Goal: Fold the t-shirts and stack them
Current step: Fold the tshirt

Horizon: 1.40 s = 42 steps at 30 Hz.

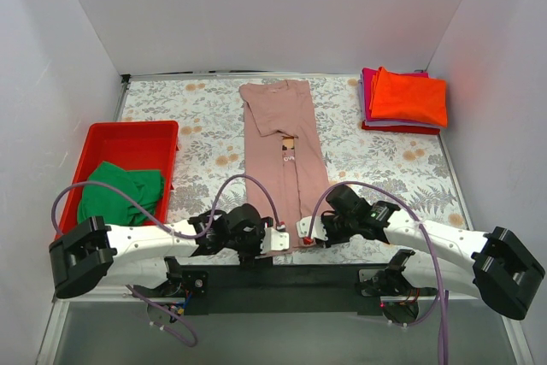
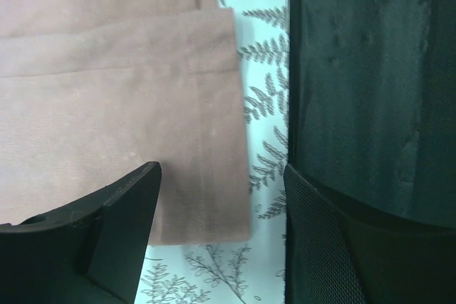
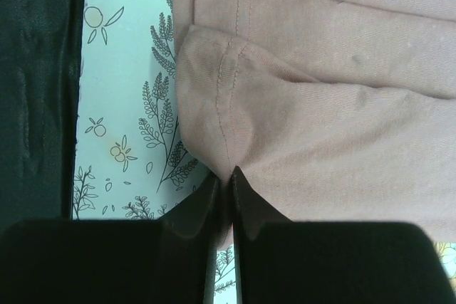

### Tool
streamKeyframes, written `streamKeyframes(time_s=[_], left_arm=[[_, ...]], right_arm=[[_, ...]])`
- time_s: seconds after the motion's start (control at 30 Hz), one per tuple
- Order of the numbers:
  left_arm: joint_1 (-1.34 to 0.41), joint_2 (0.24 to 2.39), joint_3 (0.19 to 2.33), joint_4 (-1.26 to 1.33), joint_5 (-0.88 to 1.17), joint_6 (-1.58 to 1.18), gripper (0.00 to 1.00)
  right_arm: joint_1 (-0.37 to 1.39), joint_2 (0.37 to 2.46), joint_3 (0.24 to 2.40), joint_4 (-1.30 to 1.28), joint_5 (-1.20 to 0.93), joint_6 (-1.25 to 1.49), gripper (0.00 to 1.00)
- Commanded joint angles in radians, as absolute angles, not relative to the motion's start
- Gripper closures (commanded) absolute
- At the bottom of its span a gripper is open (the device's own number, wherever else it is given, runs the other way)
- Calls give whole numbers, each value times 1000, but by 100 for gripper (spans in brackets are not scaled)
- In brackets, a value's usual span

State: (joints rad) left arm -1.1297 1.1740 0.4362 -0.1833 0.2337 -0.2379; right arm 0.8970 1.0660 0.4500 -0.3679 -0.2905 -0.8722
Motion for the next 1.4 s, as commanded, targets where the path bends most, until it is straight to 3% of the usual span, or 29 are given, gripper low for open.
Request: streamKeyframes(time_s=[0.0,0.93,1.17,1.2,1.27,1.37], left_arm=[[-1120,1118,448,-91,187,-236,32],[-1147,1256,422,-35,186,-224,36],[-1147,1270,402,-25,138,-209,65],[-1147,1269,402,-22,137,-209,72],[-1147,1272,400,-18,135,-202,96],[-1147,1275,400,-17,144,-196,100]], right_arm=[[896,1045,463,-416,-327,-885,87],[894,1052,468,-419,-324,-882,89],[888,1048,474,-425,-316,-877,92],[887,1049,479,-426,-314,-874,92],[885,1048,483,-434,-311,-871,95],[881,1040,497,-443,-318,-864,99]])
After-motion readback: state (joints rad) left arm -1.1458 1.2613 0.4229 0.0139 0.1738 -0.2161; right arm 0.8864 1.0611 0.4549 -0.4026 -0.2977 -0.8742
